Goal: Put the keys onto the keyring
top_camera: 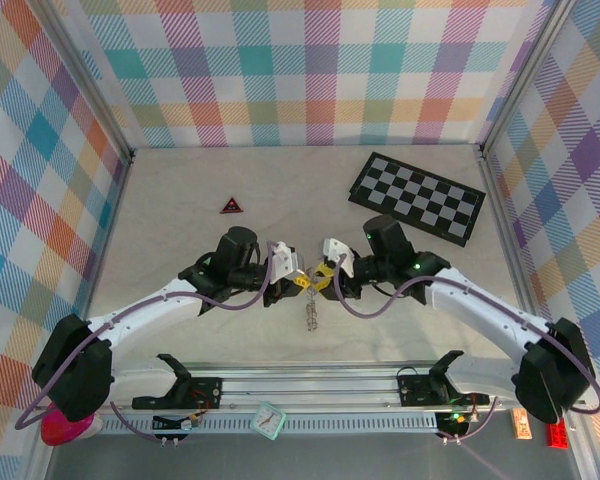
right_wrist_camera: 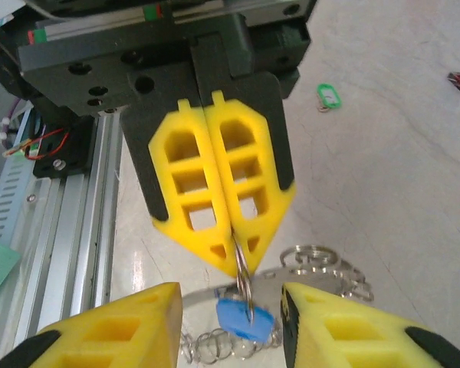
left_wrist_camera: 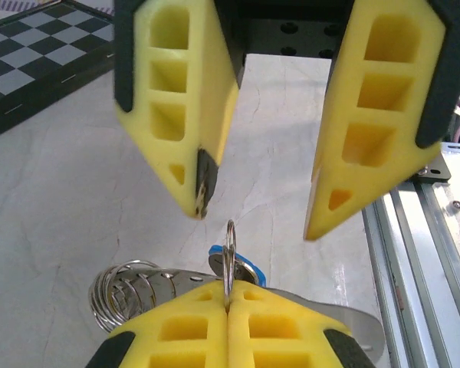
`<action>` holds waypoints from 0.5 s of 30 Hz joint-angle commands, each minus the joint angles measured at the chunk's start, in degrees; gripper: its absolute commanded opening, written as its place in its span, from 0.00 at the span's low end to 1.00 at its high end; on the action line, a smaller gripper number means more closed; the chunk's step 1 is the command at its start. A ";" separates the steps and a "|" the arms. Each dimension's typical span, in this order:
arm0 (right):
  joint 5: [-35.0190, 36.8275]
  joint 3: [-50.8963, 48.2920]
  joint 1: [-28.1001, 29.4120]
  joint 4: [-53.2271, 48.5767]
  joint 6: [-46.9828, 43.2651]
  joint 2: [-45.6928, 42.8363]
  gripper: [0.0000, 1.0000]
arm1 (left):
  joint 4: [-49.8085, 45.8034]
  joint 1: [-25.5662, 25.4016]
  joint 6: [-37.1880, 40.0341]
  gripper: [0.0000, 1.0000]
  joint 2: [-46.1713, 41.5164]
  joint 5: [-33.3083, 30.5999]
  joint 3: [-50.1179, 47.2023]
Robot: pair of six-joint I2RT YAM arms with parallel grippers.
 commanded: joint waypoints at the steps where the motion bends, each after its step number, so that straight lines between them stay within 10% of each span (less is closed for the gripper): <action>1: -1.09 -2.17 -0.28 3.46 3.16 -1.42 0.39 | 4.42 -0.68 -0.59 0.00 -1.67 1.72 -1.29; 15: -1.57 -3.08 -0.27 6.04 3.67 -0.15 0.19 | 7.82 -0.63 -1.72 0.00 -2.11 2.72 -2.92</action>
